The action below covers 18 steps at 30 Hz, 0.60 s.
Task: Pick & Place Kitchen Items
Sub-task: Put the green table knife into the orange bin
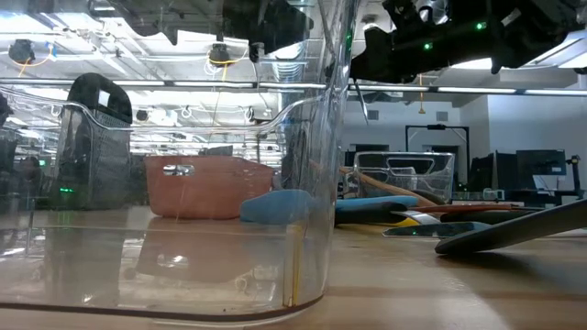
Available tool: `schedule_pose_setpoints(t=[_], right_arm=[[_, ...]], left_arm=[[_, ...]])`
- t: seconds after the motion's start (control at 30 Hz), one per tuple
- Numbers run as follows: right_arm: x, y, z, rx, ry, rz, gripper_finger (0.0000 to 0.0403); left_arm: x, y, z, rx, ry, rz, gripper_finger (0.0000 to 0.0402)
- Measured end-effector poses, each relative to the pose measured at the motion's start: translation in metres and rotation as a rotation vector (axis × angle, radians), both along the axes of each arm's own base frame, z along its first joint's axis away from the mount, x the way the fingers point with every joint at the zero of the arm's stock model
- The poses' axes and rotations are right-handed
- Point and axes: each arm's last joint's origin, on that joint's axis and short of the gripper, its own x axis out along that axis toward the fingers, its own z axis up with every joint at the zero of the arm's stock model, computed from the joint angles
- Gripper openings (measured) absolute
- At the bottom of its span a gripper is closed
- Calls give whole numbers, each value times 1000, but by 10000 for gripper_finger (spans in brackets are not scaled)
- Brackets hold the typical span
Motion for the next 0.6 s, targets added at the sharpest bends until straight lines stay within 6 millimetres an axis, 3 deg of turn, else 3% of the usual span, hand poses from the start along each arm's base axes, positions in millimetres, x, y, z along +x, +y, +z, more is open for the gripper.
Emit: schedule_pose_setpoints(t=[0.37,0.6], right_arm=[[0,0,-1,-1,15,0,69],[0,0,-1,0,7,0,69]], left_arm=[[0,2,0,-3,0,6,122],[0,1,0,29,7,6,161]])
